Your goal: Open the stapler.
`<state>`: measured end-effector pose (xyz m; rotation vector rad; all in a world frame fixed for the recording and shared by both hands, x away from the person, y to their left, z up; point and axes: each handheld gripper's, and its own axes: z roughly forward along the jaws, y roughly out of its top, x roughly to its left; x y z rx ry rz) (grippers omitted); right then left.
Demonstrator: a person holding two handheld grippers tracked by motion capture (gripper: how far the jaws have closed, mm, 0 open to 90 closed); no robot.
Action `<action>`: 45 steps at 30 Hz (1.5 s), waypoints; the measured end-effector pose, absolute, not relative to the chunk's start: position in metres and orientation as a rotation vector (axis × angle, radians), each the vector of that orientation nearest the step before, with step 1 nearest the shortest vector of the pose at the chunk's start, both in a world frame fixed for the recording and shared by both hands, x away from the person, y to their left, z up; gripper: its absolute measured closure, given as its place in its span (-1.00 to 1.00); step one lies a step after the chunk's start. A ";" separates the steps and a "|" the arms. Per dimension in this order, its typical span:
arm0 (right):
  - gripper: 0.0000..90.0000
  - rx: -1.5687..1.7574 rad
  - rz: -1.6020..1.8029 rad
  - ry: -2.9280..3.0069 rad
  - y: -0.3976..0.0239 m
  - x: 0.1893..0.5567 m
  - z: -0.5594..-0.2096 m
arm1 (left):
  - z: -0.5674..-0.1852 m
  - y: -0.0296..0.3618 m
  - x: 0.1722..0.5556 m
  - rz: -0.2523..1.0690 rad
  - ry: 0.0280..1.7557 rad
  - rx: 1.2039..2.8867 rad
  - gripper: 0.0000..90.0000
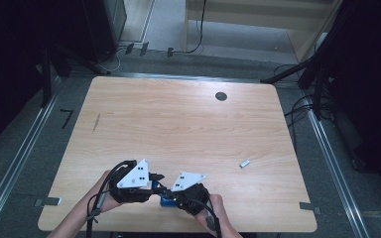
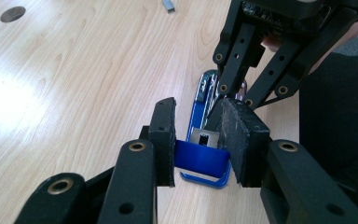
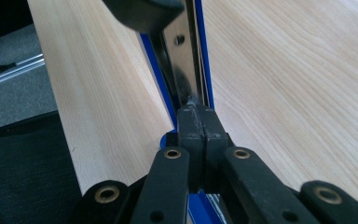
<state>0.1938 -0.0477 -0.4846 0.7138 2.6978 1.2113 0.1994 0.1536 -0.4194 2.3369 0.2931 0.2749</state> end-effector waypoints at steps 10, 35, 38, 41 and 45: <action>1.00 0.721 1.196 2.707 -0.048 0.194 -0.485 | -0.420 0.162 0.200 0.271 0.311 2.345 0.49; 0.98 0.783 1.104 2.741 -0.056 0.203 -0.493 | -0.429 0.173 0.202 0.254 0.346 2.379 0.50; 0.98 0.784 1.104 2.744 -0.056 0.202 -0.493 | -0.431 0.176 0.201 0.245 0.353 2.385 0.50; 0.98 0.771 1.104 2.748 -0.055 0.202 -0.493 | -0.435 0.182 0.202 0.227 0.372 2.388 0.50; 0.98 0.771 1.102 2.755 -0.053 0.201 -0.493 | -0.440 0.188 0.204 0.198 0.396 2.379 0.50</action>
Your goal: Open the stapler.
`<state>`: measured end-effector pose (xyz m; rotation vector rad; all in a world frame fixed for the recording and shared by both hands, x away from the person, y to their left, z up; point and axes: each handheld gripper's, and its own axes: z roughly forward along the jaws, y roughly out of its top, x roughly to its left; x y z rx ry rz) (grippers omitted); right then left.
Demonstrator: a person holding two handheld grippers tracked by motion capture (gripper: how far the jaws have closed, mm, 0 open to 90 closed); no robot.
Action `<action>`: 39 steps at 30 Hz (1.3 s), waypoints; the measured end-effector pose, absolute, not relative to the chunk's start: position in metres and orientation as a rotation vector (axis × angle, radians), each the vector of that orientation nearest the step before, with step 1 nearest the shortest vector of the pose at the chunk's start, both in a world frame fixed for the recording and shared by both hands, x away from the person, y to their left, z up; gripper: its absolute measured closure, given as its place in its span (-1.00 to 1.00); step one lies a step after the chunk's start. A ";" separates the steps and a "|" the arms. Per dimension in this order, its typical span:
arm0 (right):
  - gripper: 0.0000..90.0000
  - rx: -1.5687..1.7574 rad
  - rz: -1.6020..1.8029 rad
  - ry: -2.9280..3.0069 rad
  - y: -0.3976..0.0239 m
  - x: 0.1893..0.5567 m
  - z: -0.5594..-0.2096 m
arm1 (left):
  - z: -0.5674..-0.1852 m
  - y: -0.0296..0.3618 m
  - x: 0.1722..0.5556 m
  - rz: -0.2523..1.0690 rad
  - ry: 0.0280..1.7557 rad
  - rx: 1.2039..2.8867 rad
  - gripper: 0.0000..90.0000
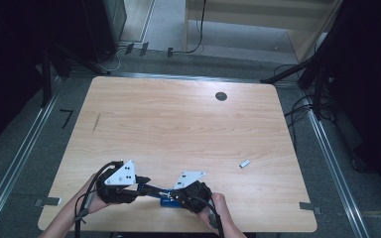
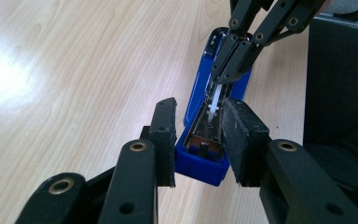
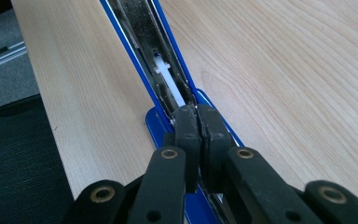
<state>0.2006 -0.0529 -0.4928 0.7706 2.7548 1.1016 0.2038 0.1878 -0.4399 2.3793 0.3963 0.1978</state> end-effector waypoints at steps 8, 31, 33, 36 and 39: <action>0.93 0.776 1.095 2.755 -0.057 0.203 -0.492 | -0.444 0.193 0.207 0.165 0.407 2.378 0.50; 0.79 0.858 1.014 2.763 -0.083 0.215 -0.495 | -0.476 0.202 0.213 0.119 0.424 2.522 0.44; 0.79 0.863 1.017 2.764 -0.083 0.215 -0.495 | -0.478 0.204 0.214 0.096 0.425 2.519 0.38; 0.79 0.864 1.016 2.766 -0.084 0.215 -0.495 | -0.480 0.206 0.215 0.065 0.424 2.509 0.29; 0.79 0.862 1.015 2.767 -0.084 0.215 -0.495 | -0.481 0.206 0.215 0.068 0.417 2.520 0.27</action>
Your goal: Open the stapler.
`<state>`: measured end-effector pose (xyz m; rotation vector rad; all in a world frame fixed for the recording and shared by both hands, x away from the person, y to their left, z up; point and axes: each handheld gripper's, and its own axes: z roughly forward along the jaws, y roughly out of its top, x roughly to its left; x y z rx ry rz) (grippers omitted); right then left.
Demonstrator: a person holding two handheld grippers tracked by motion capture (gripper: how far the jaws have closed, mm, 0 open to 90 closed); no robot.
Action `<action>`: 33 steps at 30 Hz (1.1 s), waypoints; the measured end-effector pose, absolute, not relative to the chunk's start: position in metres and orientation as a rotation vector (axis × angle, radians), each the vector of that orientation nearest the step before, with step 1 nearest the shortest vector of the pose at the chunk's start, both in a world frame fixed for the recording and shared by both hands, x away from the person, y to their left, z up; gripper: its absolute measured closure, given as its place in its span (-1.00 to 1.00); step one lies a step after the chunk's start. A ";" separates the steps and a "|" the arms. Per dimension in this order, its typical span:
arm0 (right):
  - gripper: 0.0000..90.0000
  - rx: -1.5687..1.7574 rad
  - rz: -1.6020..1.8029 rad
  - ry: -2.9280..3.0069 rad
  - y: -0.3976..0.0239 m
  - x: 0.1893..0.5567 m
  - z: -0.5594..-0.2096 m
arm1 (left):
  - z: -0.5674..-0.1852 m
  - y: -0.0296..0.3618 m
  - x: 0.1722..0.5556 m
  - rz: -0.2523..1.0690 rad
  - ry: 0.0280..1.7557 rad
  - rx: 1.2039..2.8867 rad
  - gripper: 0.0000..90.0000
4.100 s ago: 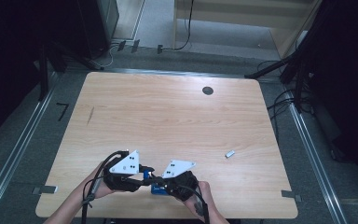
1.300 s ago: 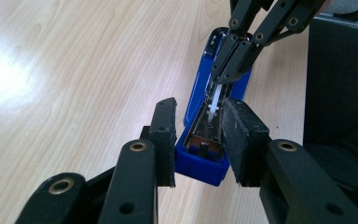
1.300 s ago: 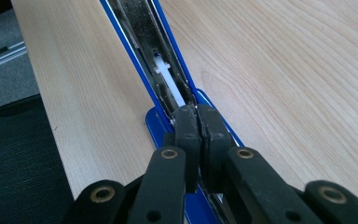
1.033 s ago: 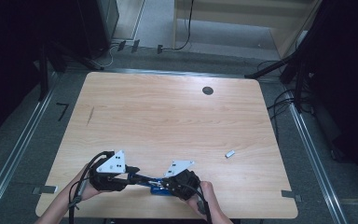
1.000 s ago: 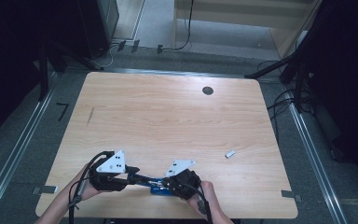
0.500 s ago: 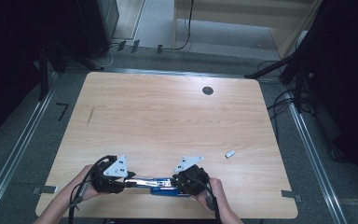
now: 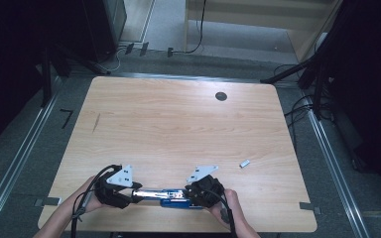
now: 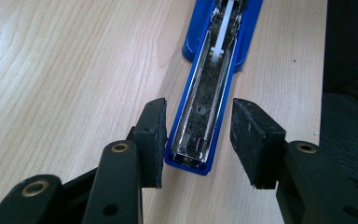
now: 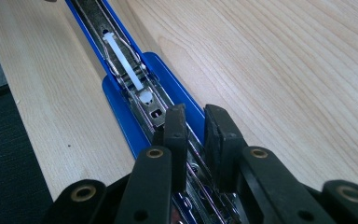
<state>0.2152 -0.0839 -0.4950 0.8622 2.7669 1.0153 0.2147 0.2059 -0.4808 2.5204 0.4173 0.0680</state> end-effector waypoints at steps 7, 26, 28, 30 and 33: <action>0.74 0.869 1.018 2.758 -0.084 0.215 -0.495 | -0.487 0.202 0.214 0.087 0.412 2.551 0.30; -0.16 0.992 1.034 2.687 -0.104 0.226 -0.483 | -0.489 0.204 0.215 0.090 0.385 2.542 0.32; -0.33 1.034 1.031 2.685 -0.110 0.228 -0.481 | -0.489 0.204 0.215 0.092 0.383 2.543 0.32; -0.45 1.041 1.010 2.665 -0.116 0.230 -0.479 | -0.489 0.204 0.215 0.091 0.382 2.544 0.32; -0.59 1.065 0.980 2.646 -0.125 0.232 -0.477 | -0.489 0.204 0.214 0.093 0.379 2.545 0.32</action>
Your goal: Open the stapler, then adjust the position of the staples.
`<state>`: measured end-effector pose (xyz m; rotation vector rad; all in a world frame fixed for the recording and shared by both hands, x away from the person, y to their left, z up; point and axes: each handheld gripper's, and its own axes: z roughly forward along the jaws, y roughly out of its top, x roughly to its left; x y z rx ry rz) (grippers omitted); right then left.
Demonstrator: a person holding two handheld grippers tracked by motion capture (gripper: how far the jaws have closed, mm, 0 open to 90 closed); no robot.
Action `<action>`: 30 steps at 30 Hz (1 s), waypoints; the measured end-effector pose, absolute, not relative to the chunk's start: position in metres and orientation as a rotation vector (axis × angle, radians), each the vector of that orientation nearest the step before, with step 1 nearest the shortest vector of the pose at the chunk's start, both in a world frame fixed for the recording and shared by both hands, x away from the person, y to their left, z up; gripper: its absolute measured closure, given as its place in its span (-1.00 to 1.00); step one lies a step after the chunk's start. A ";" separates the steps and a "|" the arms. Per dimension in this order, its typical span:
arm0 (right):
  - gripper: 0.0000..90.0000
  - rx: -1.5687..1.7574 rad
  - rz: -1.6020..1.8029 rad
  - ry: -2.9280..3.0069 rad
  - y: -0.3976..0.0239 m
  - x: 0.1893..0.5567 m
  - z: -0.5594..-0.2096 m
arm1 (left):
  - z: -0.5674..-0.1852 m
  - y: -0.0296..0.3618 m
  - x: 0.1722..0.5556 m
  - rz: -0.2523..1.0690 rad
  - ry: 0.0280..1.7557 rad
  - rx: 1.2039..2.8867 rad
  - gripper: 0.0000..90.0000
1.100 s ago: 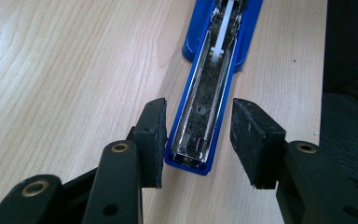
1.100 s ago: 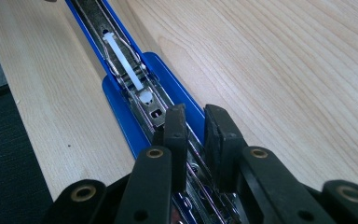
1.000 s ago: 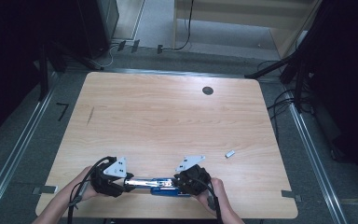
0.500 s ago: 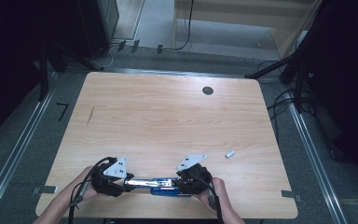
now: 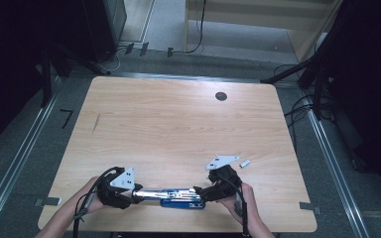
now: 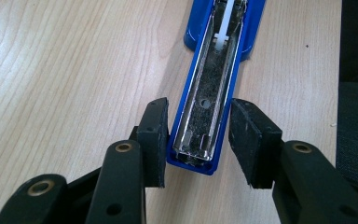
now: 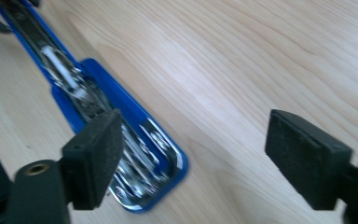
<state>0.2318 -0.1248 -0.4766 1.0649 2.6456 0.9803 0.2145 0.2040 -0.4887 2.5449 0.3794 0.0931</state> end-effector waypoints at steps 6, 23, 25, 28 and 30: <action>-0.70 1.119 0.927 2.615 -0.143 0.237 -0.473 | -0.488 0.204 0.214 0.106 0.372 2.550 0.32; -0.72 1.245 0.897 2.566 -0.171 0.252 -0.472 | -0.487 0.205 0.212 0.117 0.364 2.544 0.34; -0.73 1.265 0.904 2.550 -0.176 0.255 -0.471 | -0.487 0.205 0.213 0.113 0.364 2.542 0.34; -0.74 1.312 0.916 2.515 -0.187 0.258 -0.471 | -0.487 0.205 0.213 0.112 0.360 2.544 0.34; -0.75 1.341 0.916 2.488 -0.194 0.261 -0.471 | -0.487 0.205 0.213 0.113 0.356 2.544 0.34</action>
